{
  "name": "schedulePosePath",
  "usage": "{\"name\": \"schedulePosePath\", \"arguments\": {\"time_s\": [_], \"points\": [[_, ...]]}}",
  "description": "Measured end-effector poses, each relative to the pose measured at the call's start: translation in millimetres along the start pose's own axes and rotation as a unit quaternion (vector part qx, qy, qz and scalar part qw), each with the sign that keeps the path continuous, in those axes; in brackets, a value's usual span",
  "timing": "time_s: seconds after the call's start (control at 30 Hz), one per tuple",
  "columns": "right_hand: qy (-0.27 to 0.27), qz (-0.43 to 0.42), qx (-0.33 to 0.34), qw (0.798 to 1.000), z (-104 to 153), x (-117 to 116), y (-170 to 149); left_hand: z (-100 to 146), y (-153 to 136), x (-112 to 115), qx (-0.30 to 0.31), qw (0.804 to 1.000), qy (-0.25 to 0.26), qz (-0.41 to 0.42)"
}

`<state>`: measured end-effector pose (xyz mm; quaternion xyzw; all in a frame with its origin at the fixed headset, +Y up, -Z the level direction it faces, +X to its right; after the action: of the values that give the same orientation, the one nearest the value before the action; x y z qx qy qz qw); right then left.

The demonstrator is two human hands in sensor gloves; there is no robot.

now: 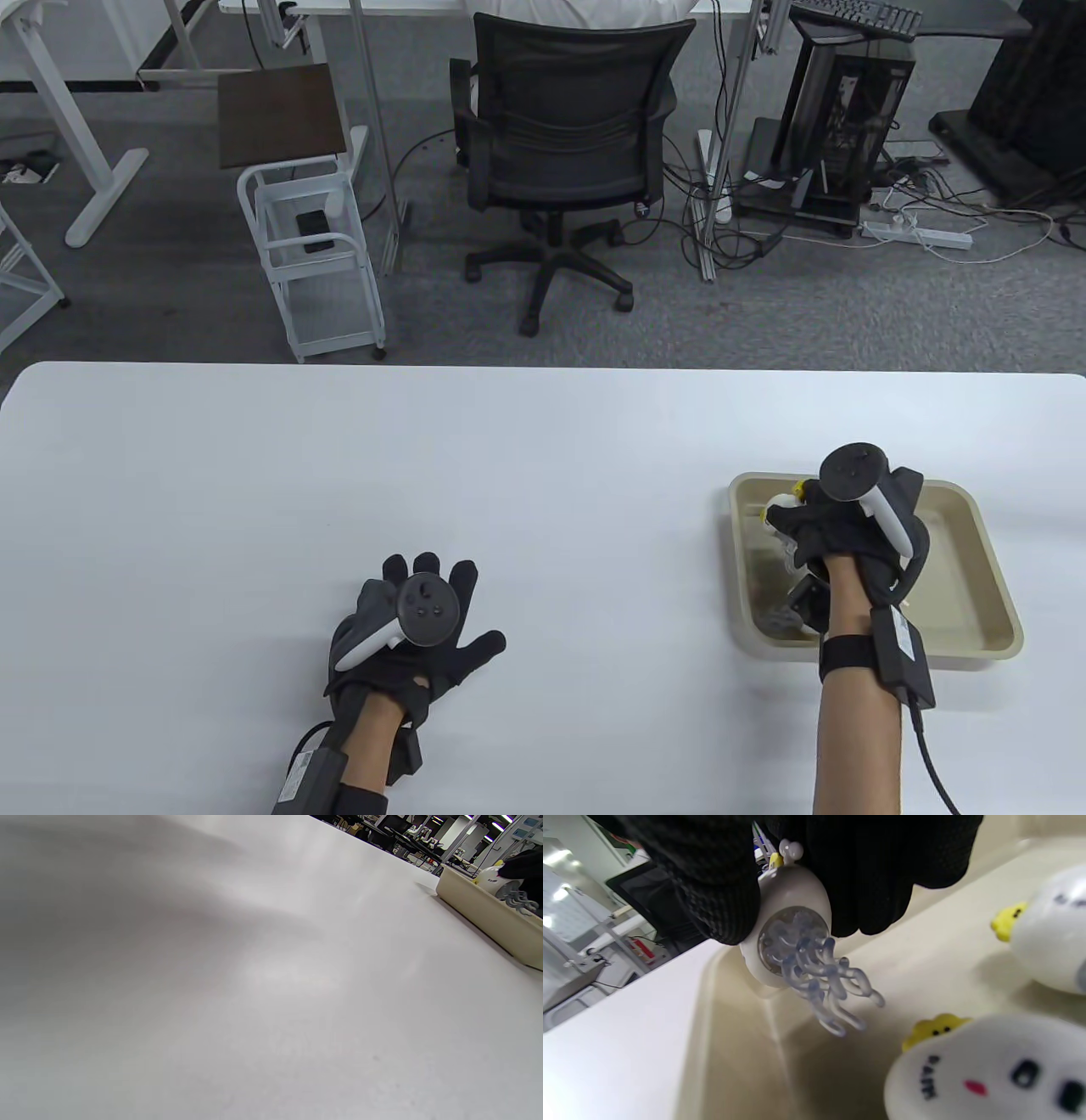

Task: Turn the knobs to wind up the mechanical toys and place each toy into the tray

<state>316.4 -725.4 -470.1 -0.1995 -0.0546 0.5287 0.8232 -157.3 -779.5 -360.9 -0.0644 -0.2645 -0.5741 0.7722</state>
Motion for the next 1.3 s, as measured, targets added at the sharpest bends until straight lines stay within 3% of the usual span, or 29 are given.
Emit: {"name": "schedulePosePath", "arguments": {"time_s": [0.37, 0.5, 0.63, 0.73, 0.9, 1.07, 1.13, 1.3], "points": [[0.028, 0.034, -0.03, 0.999, -5, -17, 5, 0, -3, 0, -0.011, 1.0, -0.003, 0.0], [-0.029, 0.085, 0.02, 0.996, 22, 4, 27, 2, -3, -1, -0.015, 1.0, -0.002, 0.002], [-0.075, 0.095, 0.132, 0.984, 75, 13, 68, 7, -1, -7, -0.008, 1.0, 0.014, 0.008], [-0.078, 0.081, 0.201, 0.973, 118, -4, 90, 10, 1, -12, -0.002, 0.999, 0.03, 0.01], [-0.055, 0.049, 0.262, 0.962, 172, -70, 100, 12, 1, -13, -0.004, 0.999, 0.042, 0.012], [-0.022, 0.093, 0.269, 0.958, 178, -116, 92, 13, -1, -7, -0.009, 0.999, 0.033, 0.019], [-0.019, 0.135, 0.263, 0.955, 176, -120, 90, 13, 0, -9, -0.007, 0.999, 0.037, 0.019], [0.005, 0.146, 0.263, 0.954, 171, -130, 87, 12, 0, -11, -0.009, 0.999, 0.043, 0.007]]}}
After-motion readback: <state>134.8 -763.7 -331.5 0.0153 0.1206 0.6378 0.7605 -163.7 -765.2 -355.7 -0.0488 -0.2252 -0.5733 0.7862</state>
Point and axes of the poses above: the tracker on the back of each hand, its own y axis roughly to the thumb side, its own z axis roughly from the fingertips to the wrist, x = y × z, the point moved 4 cm from there along -z, roughly from the wrist to the fingertips, and after that the axes turned 1 degree about -z, right-handed, at the moved point
